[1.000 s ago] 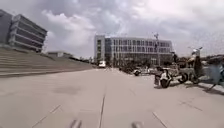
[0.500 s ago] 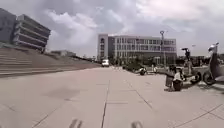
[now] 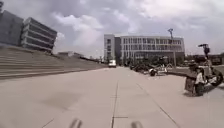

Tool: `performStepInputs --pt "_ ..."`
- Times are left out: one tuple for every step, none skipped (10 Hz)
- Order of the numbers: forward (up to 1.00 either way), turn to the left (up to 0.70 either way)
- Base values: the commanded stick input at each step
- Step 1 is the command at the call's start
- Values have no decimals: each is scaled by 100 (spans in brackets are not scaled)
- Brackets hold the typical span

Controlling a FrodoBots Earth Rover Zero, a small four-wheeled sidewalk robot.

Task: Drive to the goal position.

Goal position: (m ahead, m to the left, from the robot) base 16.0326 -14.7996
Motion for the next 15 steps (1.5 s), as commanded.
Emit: performStepInputs --pt "40 0" --pt "8 0" --pt "1 0" --pt "12 0" --pt "55 0" --pt "85 0" --pt "85 0" --pt "85 0" --pt "85 0" --pt "85 0" --pt "85 0" --pt "85 0" --pt "85 0" --pt "85 0" --pt "85 0"
